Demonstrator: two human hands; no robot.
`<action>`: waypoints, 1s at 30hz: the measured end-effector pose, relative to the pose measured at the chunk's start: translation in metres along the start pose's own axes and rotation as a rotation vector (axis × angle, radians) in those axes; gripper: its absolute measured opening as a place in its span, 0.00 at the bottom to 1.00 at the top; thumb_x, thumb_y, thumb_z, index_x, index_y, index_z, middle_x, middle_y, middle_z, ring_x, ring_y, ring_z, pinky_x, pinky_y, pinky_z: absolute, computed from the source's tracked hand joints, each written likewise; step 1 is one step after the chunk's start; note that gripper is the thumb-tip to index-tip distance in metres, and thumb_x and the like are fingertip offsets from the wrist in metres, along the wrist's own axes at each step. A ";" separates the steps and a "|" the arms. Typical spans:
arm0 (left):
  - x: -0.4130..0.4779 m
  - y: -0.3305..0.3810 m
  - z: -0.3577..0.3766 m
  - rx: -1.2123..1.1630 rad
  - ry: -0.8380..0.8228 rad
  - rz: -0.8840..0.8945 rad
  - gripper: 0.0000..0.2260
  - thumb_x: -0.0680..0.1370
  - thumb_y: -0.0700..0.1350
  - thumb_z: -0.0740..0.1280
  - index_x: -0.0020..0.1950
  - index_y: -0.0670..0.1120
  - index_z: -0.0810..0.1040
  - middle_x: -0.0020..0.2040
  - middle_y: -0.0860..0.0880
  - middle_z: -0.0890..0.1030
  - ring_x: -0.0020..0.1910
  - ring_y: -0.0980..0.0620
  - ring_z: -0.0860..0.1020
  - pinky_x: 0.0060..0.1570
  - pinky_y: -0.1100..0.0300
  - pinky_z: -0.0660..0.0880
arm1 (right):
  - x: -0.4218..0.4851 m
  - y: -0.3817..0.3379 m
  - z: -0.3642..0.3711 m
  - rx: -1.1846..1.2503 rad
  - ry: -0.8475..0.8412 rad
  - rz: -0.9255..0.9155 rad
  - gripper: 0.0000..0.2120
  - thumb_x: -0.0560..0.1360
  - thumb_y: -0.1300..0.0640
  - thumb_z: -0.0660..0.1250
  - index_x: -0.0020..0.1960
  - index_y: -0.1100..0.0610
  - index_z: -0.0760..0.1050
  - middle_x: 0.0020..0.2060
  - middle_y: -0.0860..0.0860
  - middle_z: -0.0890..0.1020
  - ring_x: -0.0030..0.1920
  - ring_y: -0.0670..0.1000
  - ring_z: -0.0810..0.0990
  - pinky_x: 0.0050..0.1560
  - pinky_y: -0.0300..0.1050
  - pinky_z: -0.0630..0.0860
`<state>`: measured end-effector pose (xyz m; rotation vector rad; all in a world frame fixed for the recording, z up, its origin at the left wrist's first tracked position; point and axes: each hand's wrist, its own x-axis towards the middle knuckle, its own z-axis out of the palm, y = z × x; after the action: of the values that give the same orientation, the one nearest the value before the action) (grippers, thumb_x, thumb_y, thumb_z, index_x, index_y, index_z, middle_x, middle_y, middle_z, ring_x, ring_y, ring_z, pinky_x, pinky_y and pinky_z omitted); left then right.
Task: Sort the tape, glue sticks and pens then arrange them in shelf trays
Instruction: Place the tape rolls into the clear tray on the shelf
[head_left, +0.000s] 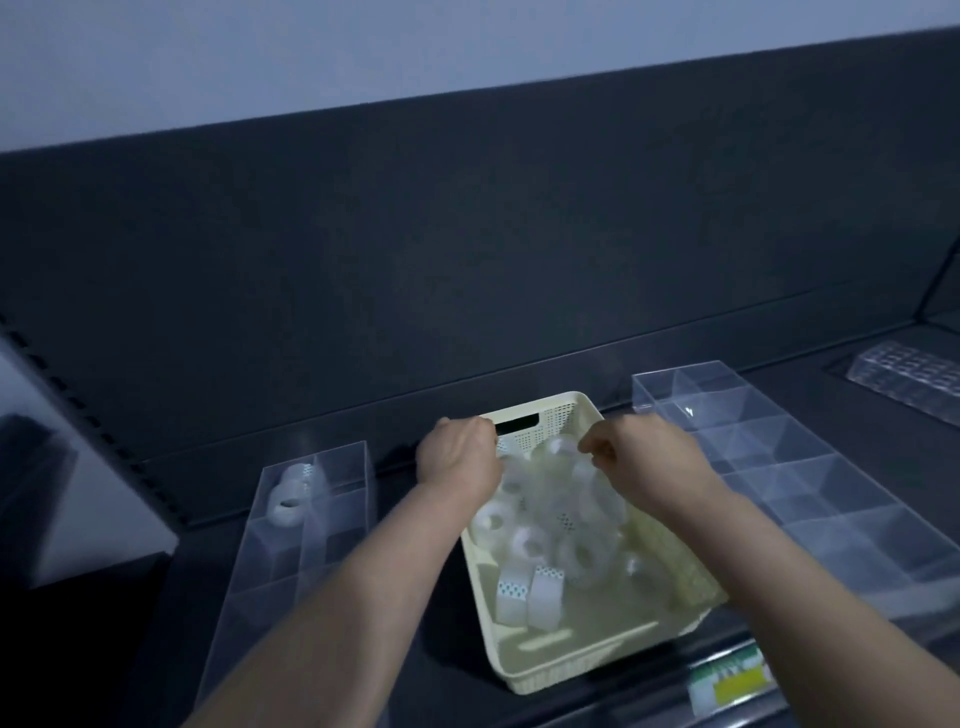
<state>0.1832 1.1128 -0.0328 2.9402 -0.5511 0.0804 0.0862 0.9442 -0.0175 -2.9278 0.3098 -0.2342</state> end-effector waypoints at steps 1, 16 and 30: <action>0.002 0.002 0.003 0.039 0.027 0.006 0.10 0.77 0.48 0.67 0.57 0.50 0.79 0.52 0.49 0.81 0.58 0.46 0.73 0.49 0.55 0.74 | 0.000 0.000 0.000 0.011 -0.009 -0.008 0.13 0.77 0.54 0.62 0.59 0.42 0.77 0.55 0.44 0.81 0.58 0.50 0.77 0.49 0.44 0.73; 0.017 0.009 0.017 0.155 -0.004 0.086 0.14 0.77 0.47 0.65 0.63 0.49 0.74 0.59 0.49 0.76 0.60 0.47 0.69 0.54 0.54 0.68 | 0.009 -0.006 0.004 0.062 -0.068 -0.102 0.14 0.78 0.56 0.60 0.59 0.43 0.78 0.55 0.46 0.81 0.57 0.52 0.78 0.49 0.43 0.72; -0.009 -0.007 -0.020 -0.328 0.264 -0.053 0.12 0.78 0.47 0.65 0.60 0.49 0.73 0.57 0.50 0.77 0.57 0.47 0.72 0.50 0.55 0.69 | 0.010 -0.032 0.020 -0.044 -0.202 -0.245 0.08 0.75 0.48 0.64 0.53 0.46 0.77 0.57 0.48 0.74 0.61 0.54 0.70 0.61 0.48 0.68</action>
<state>0.1774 1.1256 -0.0147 2.5692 -0.4029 0.3326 0.1051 0.9762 -0.0290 -2.9968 -0.0757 0.0371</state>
